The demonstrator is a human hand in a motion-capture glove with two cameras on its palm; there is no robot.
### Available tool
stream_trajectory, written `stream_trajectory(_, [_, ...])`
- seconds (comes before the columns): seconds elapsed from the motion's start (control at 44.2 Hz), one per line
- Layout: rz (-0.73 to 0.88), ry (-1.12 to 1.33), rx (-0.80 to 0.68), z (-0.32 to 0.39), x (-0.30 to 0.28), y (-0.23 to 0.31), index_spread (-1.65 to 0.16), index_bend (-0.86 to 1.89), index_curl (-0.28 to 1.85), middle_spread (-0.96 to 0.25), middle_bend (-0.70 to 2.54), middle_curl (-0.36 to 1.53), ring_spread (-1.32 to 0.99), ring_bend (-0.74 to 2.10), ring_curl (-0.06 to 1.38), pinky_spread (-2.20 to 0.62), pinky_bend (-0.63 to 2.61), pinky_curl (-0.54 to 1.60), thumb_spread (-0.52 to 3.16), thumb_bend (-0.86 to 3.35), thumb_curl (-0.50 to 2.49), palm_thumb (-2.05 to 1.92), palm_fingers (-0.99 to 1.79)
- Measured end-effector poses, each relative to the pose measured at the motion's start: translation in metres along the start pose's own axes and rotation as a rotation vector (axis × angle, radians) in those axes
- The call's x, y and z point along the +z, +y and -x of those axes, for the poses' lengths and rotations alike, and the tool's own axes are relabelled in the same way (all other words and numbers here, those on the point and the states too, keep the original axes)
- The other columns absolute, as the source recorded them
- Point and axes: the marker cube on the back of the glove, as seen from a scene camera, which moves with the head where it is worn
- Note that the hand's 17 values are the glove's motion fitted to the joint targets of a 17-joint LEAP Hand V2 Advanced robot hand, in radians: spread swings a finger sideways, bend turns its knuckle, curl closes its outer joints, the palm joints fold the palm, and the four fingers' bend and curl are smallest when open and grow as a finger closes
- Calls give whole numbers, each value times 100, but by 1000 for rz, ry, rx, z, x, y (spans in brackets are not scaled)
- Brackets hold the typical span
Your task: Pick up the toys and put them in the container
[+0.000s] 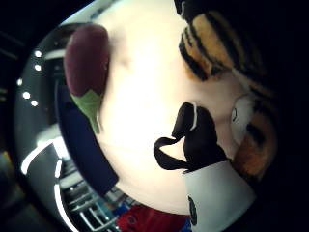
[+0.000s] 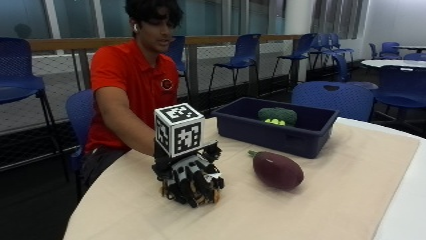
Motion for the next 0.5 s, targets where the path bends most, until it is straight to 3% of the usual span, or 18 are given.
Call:
stream_trajectory(0.068, [-65, 11, -11, 1, 0, 1, -40, 29, 24, -10, 23, 21, -16, 77, 41, -13, 109, 32, 134, 8, 35, 23, 20])
stream_trajectory(0.091, [-88, 16, -15, 2, 0, 2, -40, 29, 24, -12, 25, 22, -19, 81, 42, -19, 112, 33, 136, 10, 36, 27, 36])
stream_trajectory(0.272, [-164, 122, -46, 9, -9, 8, -40, 20, 24, -24, 37, 28, -32, 93, 43, -36, 114, 33, 133, 17, 44, 44, 85])
stream_trajectory(0.498, [-128, 55, -100, 41, -51, 38, -40, 16, 26, -34, 44, 34, -40, 104, 49, -41, 109, 36, 115, 15, 53, 55, 105])
